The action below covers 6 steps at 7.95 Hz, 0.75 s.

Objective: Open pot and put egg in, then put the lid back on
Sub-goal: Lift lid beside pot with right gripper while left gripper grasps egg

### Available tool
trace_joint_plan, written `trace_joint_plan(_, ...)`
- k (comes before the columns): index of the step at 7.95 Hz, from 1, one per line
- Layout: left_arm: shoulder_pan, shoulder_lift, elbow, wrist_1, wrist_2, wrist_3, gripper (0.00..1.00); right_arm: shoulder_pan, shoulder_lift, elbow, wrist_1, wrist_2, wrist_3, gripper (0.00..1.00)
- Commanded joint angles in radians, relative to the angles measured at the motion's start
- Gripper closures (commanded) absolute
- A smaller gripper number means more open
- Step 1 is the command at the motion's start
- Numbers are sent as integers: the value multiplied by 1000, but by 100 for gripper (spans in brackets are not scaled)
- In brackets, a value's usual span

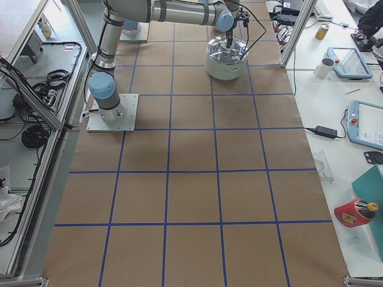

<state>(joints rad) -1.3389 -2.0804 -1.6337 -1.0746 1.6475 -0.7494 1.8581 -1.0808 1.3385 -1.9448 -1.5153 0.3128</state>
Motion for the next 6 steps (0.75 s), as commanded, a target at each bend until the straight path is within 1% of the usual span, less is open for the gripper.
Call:
trace_joint_plan(1,-2,-1,-2,2,-2,-4,18,-10,-46,-4,15,4,-42,100)
trace_joint_plan(3,-2,-26,-3,2,-21,-7,18,-57,-128,-4,110,1,-139,100)
trace_joint_plan(4,-2,-27,-3,2,-47,-7,19,-107,-174,8,171,4,-205,100)
trace_joint_plan(5,-2,-29,-3,4,-48,-10,20,-153,-209,17,225,-6,-290,100)
trace_joint_plan(6,-2,-29,-3,4,-48,-10,29,-202,-232,31,257,-19,-370,100)
